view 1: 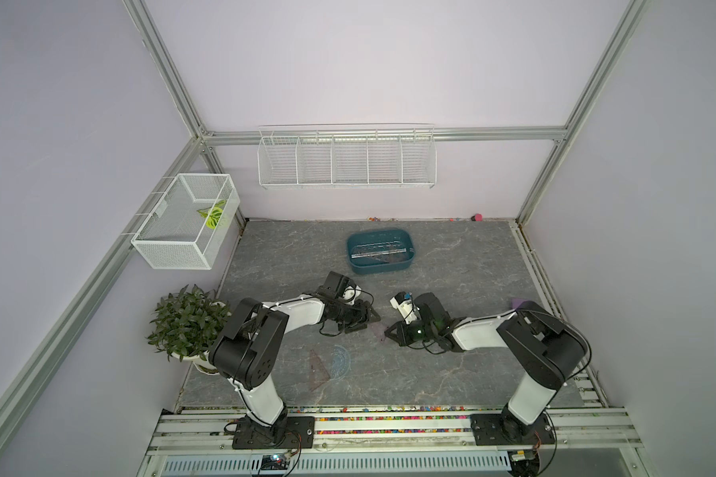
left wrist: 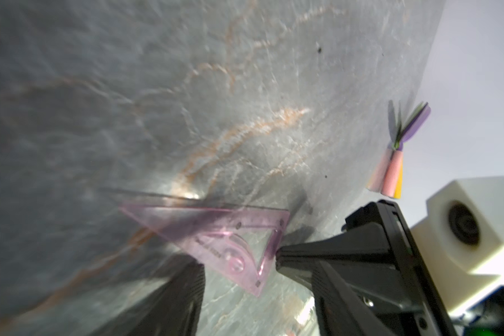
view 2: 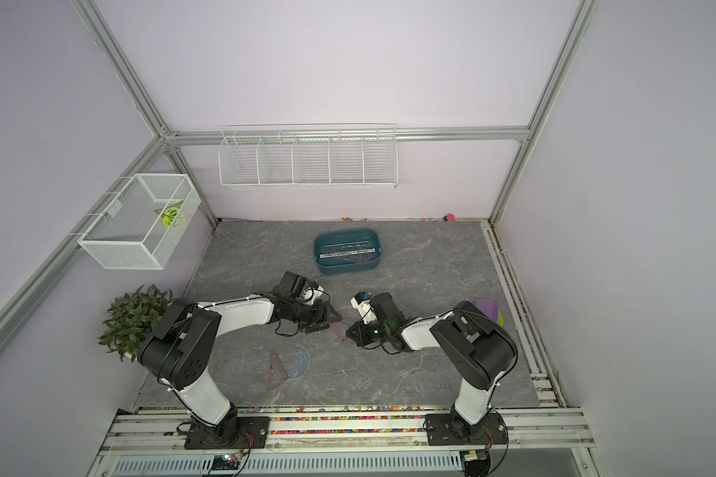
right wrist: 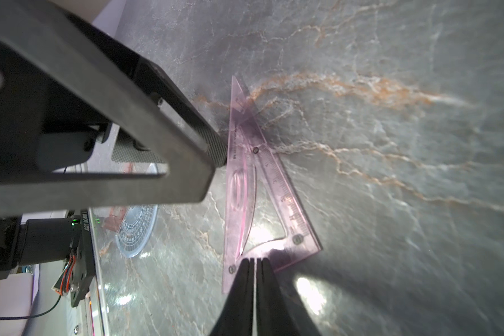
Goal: Put the scattered rulers into the storage box
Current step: Adjust the ruler at the center of the board.
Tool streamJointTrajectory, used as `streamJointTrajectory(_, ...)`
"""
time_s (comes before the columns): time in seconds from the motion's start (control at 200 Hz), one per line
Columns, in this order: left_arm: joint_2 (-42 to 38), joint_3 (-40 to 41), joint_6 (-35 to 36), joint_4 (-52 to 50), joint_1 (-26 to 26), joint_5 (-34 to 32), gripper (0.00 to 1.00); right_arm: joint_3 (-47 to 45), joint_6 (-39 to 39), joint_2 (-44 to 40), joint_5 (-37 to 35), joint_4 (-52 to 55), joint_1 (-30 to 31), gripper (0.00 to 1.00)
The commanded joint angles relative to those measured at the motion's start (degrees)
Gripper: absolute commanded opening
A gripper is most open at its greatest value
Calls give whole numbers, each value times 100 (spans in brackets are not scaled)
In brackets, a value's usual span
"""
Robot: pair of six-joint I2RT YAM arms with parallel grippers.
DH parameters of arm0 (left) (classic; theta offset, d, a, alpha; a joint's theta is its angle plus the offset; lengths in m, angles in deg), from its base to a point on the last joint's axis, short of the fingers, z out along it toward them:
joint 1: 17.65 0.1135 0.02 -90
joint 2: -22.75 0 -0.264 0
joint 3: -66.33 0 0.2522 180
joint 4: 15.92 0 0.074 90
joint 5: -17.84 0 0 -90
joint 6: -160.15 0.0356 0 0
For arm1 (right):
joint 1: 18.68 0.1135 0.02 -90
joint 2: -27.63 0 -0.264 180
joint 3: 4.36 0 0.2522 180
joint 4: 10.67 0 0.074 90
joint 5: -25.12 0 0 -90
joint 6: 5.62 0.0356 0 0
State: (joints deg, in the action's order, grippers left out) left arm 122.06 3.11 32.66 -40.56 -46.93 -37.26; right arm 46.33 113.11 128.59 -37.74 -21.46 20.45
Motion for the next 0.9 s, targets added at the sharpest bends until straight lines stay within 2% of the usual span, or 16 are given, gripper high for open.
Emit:
streamJointTrajectory(0.0,382,126,-3,-691,54,-1389,65,-150,26,309,-183,430,19,11)
streamJointTrajectory(0.195,633,-4,7,-803,-41,-1741,64,-142,24,323,-191,417,18,11)
streamJointTrajectory(0.575,413,16,-164,-895,-13,-2524,63,-80,10,412,-174,425,22,11)
streamJointTrajectory(0.895,626,-64,-153,-699,89,-2288,62,-105,17,461,-175,370,0,11)
